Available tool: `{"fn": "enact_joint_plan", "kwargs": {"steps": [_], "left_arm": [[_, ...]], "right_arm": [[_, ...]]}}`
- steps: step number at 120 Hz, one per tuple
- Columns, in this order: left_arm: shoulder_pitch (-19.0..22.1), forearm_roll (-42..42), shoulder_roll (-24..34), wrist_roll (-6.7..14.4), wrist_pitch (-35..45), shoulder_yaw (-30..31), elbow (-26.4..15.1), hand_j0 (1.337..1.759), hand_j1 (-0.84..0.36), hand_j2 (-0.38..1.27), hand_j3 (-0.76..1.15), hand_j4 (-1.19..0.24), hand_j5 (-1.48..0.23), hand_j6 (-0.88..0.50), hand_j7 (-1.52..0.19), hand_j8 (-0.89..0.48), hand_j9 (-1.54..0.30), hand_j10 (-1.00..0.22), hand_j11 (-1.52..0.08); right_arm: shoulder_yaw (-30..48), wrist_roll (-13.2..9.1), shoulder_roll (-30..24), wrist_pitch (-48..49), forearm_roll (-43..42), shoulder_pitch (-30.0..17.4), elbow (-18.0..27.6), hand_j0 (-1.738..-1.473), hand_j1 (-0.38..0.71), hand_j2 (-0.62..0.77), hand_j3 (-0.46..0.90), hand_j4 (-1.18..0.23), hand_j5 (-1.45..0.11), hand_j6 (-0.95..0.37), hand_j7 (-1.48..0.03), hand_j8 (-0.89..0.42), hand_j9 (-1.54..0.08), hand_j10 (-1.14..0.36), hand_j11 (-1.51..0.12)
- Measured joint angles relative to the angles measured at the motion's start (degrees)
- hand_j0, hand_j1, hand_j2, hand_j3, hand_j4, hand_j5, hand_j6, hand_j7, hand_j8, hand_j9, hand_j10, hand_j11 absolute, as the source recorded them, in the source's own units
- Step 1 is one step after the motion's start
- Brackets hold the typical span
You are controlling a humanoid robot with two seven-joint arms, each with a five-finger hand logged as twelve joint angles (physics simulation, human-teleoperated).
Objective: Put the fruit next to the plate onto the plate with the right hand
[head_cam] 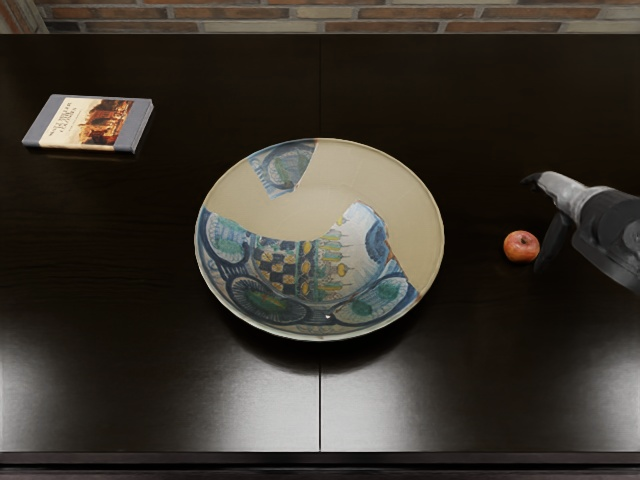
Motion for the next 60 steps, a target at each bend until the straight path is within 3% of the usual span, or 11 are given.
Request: {"fn": "enact_joint_plan", "kwargs": {"steps": [60], "left_arm": [[0.0,0.0,0.0,0.0,0.0,0.0,0.0,1.658,0.07,0.05,0.00,-0.23,-0.30,-0.23,-0.30,-0.23,-0.30,-0.23,-0.30]], "right_arm": [[-7.9,0.0,5.1,-10.7,-0.9,-0.8,-0.7,-1.658,-0.06,-0.05,0.00,-0.25,-0.32,-0.25,-0.32,-0.25,-0.32,-0.25,-0.32]]}}
